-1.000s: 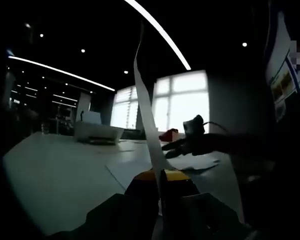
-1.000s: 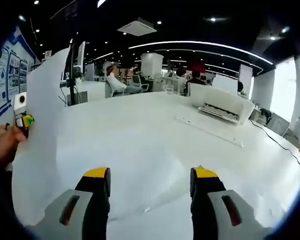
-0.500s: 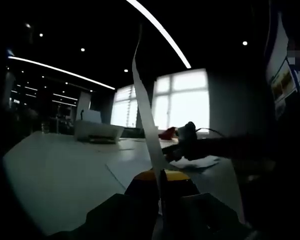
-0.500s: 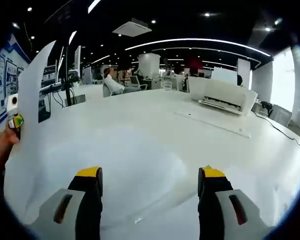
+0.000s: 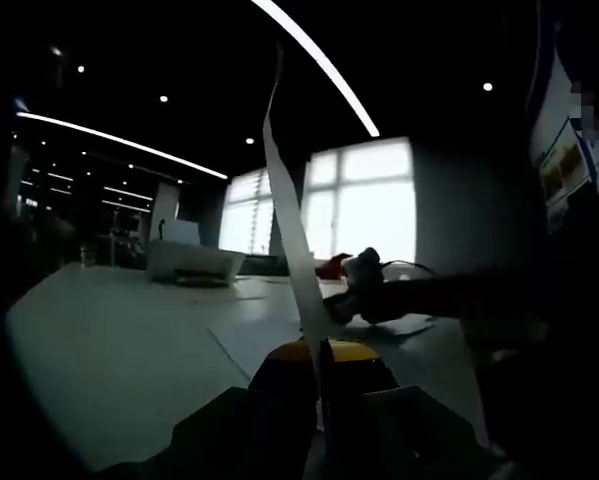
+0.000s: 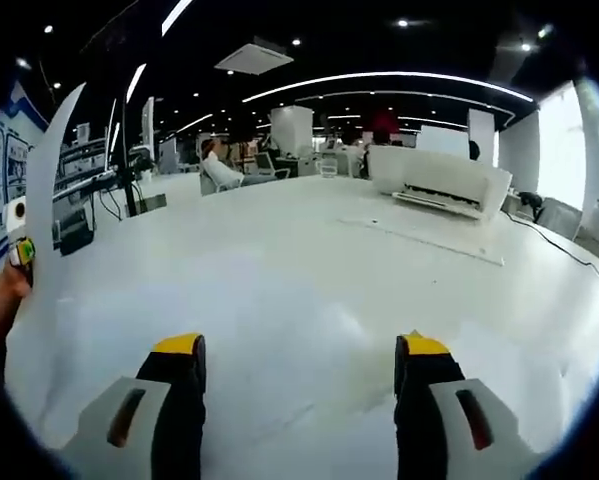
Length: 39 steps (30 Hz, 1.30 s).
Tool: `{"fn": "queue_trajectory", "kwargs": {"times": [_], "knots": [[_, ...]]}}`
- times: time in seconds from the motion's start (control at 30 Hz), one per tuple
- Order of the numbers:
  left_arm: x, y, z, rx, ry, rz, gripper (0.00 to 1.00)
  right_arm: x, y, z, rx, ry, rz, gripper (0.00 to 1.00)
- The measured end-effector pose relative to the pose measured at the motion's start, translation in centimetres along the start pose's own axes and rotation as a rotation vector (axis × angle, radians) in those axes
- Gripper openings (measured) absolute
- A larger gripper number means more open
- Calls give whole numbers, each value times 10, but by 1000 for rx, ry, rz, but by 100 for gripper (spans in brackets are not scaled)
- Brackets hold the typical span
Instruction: Organize the stack of printing papers by aligning and flattening the scattered papers on the table
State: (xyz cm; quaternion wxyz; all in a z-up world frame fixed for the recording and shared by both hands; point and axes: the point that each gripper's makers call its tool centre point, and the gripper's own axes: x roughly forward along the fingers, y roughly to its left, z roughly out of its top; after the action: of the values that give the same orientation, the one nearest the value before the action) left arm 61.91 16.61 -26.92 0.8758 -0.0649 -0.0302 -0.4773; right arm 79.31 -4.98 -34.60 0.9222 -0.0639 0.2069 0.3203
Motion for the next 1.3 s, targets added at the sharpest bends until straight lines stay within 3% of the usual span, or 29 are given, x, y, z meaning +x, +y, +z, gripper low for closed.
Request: {"fn": "queue_trajectory", "kwargs": {"times": [0.47,0.67,0.97,1.07,1.3], "knots": [[0,2,-1,0,6,7,6,7,3,-4,-17,13,-6,73],[0,3,-1,-1,9,6,6,8,-4,-4,2,-20,-18,71],[1,3,-4,5,22,15,6,8,4,-2,-9,-59,3,62],[1,3,-5,8,27,19,6,8,9,-2,-8,-63,22,48],[2,2,-6,10,38,22,6,8,10,-5,-5,-70,13,44]]}}
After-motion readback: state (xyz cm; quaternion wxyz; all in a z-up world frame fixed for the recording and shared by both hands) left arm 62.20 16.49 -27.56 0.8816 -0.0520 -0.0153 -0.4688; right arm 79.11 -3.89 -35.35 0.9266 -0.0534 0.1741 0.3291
